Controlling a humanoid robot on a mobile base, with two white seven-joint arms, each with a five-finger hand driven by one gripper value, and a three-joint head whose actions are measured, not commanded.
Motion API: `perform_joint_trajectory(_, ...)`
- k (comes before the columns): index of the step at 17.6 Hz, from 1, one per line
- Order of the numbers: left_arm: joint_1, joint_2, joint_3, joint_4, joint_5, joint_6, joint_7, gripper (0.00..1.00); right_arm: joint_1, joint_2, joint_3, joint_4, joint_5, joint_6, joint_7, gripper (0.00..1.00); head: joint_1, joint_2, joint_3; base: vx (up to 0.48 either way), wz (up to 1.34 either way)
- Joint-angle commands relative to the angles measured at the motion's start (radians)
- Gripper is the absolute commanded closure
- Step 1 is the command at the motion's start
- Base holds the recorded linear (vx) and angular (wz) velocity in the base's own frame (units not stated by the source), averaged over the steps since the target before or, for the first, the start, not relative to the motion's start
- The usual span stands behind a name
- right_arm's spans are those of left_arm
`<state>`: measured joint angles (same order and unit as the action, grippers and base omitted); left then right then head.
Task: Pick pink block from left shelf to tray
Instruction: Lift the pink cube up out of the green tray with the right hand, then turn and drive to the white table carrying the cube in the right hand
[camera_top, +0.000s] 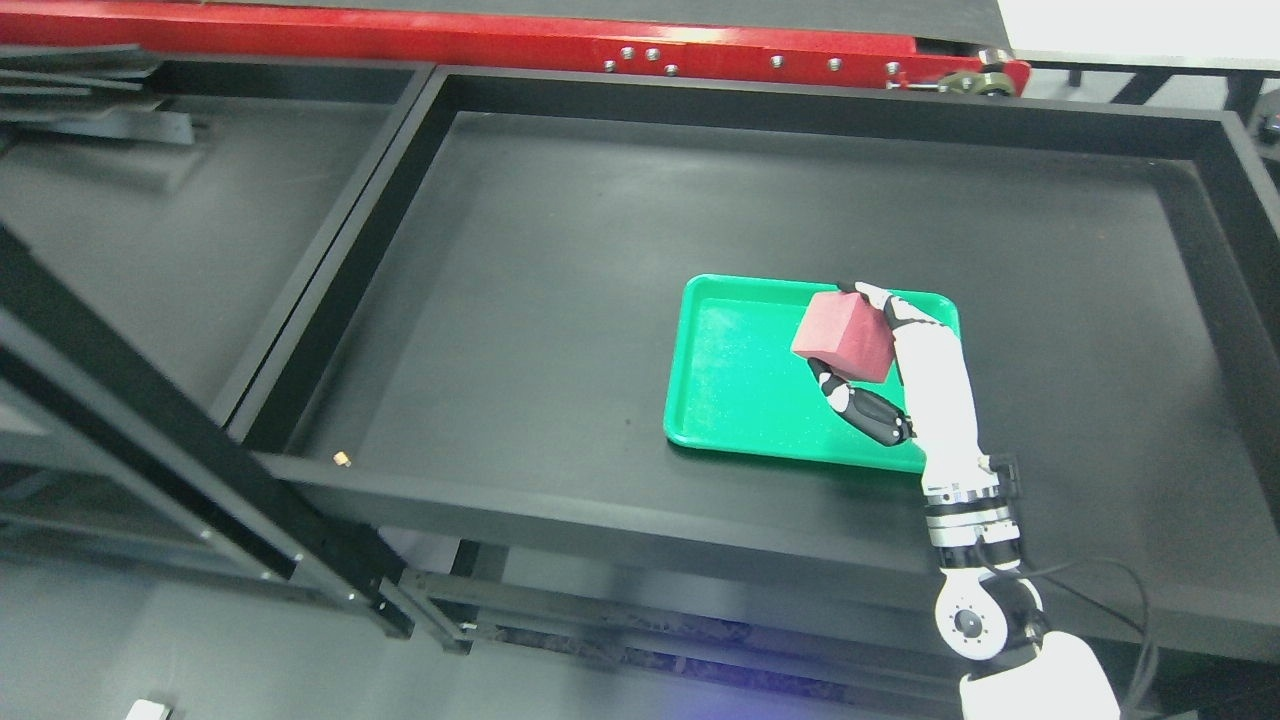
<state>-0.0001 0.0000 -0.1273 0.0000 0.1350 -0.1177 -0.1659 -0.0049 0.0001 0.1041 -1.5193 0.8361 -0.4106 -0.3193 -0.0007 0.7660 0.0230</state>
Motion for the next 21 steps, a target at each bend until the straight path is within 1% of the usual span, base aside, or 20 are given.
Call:
perform_joint_trajectory(1, 0.020, 0.017, 0.000, -0.017, 0.000, 0.000, 0.000, 0.00, 0.046, -0.018, -0.026, -0.030, -0.020, -0.037, -0.018, 0.93, 0.0000, 0.000, 0.000, -0.134, 0.26)
perform_joint_trajectory(3, 0.020, 0.017, 0.000, -0.017, 0.000, 0.000, 0.000, 0.00, 0.048, -0.018, -0.024, -0.032, -0.020, -0.039, -0.024, 0.93, 0.0000, 0.000, 0.000, -0.120, 0.42)
perform_joint_trajectory(7, 0.020, 0.017, 0.000, -0.017, 0.000, 0.000, 0.000, 0.00, 0.048, -0.018, -0.038, -0.062, -0.066, -0.040, -0.095, 0.93, 0.0000, 0.000, 0.000, -0.104, 0.67)
perform_joint_trajectory(13, 0.020, 0.017, 0.000, -0.017, 0.000, 0.000, 0.000, 0.00, 0.089, -0.018, -0.067, -0.116, -0.104, -0.043, -0.098, 0.93, 0.0000, 0.000, 0.000, -0.137, 0.77)
perform_joint_trajectory(21, 0.020, 0.017, 0.000, -0.017, 0.000, 0.000, 0.000, 0.00, 0.111, -0.018, -0.057, -0.116, -0.103, -0.047, -0.089, 0.90, 0.0000, 0.000, 0.000, -0.144, 0.71)
